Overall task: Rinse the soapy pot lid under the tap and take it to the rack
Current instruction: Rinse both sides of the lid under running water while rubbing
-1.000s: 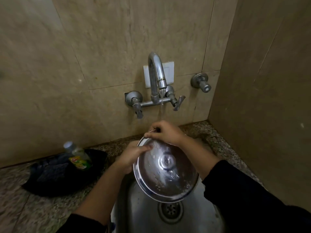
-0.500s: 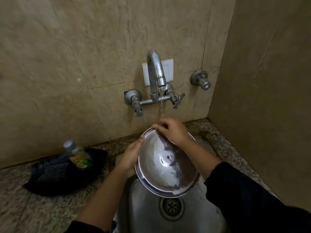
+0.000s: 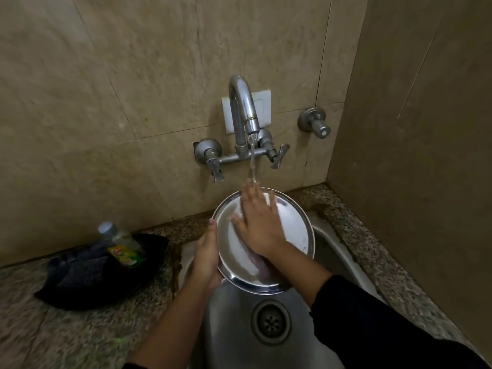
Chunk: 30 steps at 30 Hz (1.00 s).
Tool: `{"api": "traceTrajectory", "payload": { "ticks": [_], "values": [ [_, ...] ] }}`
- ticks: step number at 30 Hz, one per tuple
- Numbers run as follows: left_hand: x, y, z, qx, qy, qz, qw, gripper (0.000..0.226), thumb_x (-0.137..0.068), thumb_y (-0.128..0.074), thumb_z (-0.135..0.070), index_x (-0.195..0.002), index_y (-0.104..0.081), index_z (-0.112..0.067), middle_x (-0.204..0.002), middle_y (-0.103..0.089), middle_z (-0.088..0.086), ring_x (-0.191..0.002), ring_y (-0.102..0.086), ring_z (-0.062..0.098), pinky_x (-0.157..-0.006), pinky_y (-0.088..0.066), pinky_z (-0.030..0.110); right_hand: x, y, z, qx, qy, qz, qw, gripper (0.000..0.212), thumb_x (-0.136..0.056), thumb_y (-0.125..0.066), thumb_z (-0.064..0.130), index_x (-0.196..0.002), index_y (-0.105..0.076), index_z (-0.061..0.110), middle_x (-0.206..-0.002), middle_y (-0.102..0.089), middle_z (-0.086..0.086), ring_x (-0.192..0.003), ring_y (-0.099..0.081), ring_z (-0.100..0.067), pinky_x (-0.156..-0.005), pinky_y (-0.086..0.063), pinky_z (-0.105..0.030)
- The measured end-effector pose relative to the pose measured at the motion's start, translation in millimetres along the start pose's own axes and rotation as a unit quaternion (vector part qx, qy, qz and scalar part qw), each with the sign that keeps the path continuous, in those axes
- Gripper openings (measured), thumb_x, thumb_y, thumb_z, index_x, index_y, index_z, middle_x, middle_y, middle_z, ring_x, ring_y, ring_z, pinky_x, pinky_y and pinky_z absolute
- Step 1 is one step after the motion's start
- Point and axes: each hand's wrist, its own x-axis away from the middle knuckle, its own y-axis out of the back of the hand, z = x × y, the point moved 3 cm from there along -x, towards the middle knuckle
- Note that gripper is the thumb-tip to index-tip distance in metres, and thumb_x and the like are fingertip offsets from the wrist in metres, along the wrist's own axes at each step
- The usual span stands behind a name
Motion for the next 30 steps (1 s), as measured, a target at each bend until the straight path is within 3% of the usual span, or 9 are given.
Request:
{"api": "traceTrajectory", "payload": {
  "ticks": [4, 8, 11, 14, 18, 22, 24, 27, 30],
  "values": [
    [-2.6, 4.1, -8.3, -0.009, -0.03, -0.018, 0.999, 0.043, -0.098, -0.043, -0.04, -0.107, -0.068, -0.007, -0.098, -0.074, 0.01, -0.084, -0.072, 0.017, -0.073, -0.058, 0.027, 44.6, -16.0, 18.6, -0.025, 0.194, 0.088, 0.977, 0.062, -0.102, -0.026, 0.043, -0.155, -0.003, 0.02, -0.163, 0.0, 0.002, -0.149, 0.007, -0.01, -0.121, 0.001, -0.032],
    [-7.6, 25.2, -2.6, -0.032, -0.05, -0.069, 0.996, 0.038, -0.093, -0.05, -0.045, -0.095, -0.071, -0.013, -0.095, -0.073, 0.009, -0.091, -0.069, 0.027, -0.094, -0.051, 0.048, 72.4, -22.4, -42.6, 0.028, 0.084, 0.117, 0.989, 0.076, -0.095, -0.026, 0.061, -0.154, 0.004, 0.025, -0.162, 0.008, 0.006, -0.148, 0.013, -0.011, -0.122, -0.001, -0.04],
    [0.3, 21.3, 2.6, -0.032, -0.036, -0.058, 0.997, 0.035, -0.096, -0.048, -0.041, -0.093, -0.07, -0.014, -0.094, -0.073, 0.009, -0.092, -0.068, 0.028, -0.093, -0.052, 0.047, 64.0, -17.1, -70.0, 0.095, -0.024, 0.097, 0.99, 0.082, -0.092, -0.015, 0.067, -0.154, 0.008, 0.019, -0.162, 0.013, 0.0, -0.149, 0.014, -0.017, -0.12, 0.009, -0.04],
    [5.9, 8.9, 5.1, -0.023, -0.023, -0.058, 0.998, 0.041, -0.096, -0.046, -0.042, -0.102, -0.069, -0.009, -0.091, -0.073, 0.009, -0.089, -0.068, 0.027, -0.087, -0.054, 0.04, 47.3, -12.2, -44.2, 0.039, -0.028, 0.055, 0.997, 0.08, -0.094, -0.017, 0.064, -0.154, 0.004, 0.015, -0.162, 0.01, -0.003, -0.149, 0.014, -0.016, -0.118, 0.01, -0.034],
    [8.8, -9.2, 4.4, -0.015, -0.035, -0.024, 0.999, 0.044, -0.098, -0.043, -0.041, -0.107, -0.069, -0.007, -0.096, -0.075, 0.009, -0.089, -0.072, 0.018, -0.075, -0.058, 0.027, 34.6, -9.3, 14.6, -0.022, 0.084, 0.01, 0.996, 0.065, -0.1, -0.027, 0.044, -0.155, -0.008, 0.015, -0.163, 0.001, -0.002, -0.149, 0.007, -0.011, -0.122, -0.002, -0.037],
    [-1.3, 7.9, -6.0, 0.015, -0.062, -0.044, 0.997, 0.035, -0.097, -0.047, -0.039, -0.092, -0.069, -0.012, -0.073, -0.076, -0.003, -0.068, -0.072, 0.008, -0.065, -0.056, 0.022, 59.6, -20.2, 6.0, 0.008, 0.238, 0.058, 0.969, 0.061, -0.101, -0.03, 0.044, -0.154, -0.008, 0.022, -0.163, -0.008, 0.003, -0.15, 0.0, -0.011, -0.121, 0.0, -0.033],
    [-4.7, 19.0, -6.9, 0.004, -0.071, -0.054, 0.996, 0.032, -0.095, -0.05, -0.039, -0.089, -0.07, -0.015, -0.075, -0.076, -0.003, -0.068, -0.071, 0.008, -0.072, -0.054, 0.029, 62.6, -19.0, -22.7, 0.03, 0.192, 0.043, 0.98, 0.067, -0.098, -0.031, 0.053, -0.154, -0.008, 0.025, -0.163, -0.007, 0.002, -0.15, 0.0, -0.013, -0.12, 0.003, -0.034],
    [-0.2, 20.2, 2.9, -0.036, -0.05, -0.048, 0.997, 0.032, -0.096, -0.05, -0.038, -0.088, -0.071, -0.016, -0.082, -0.076, 0.001, -0.07, -0.072, 0.01, -0.075, -0.053, 0.032, 43.8, -8.4, -50.3, 0.056, 0.032, 0.007, 0.998, 0.072, -0.097, -0.023, 0.058, -0.154, -0.001, 0.021, -0.162, 0.004, -0.001, -0.15, 0.005, -0.015, -0.119, 0.006, -0.038],
    [10.6, 6.4, 15.5, -0.047, -0.006, -0.005, 0.999, 0.034, -0.093, -0.053, -0.039, -0.097, -0.072, -0.011, -0.088, -0.077, 0.006, -0.083, -0.072, 0.02, -0.079, -0.057, 0.037, 16.1, 2.4, -37.3, 0.033, -0.025, -0.037, 0.998, 0.069, -0.098, -0.027, 0.051, -0.153, -0.016, 0.01, -0.162, -0.012, -0.009, -0.15, -0.007, -0.025, -0.12, -0.002, -0.043]
  ]
}}
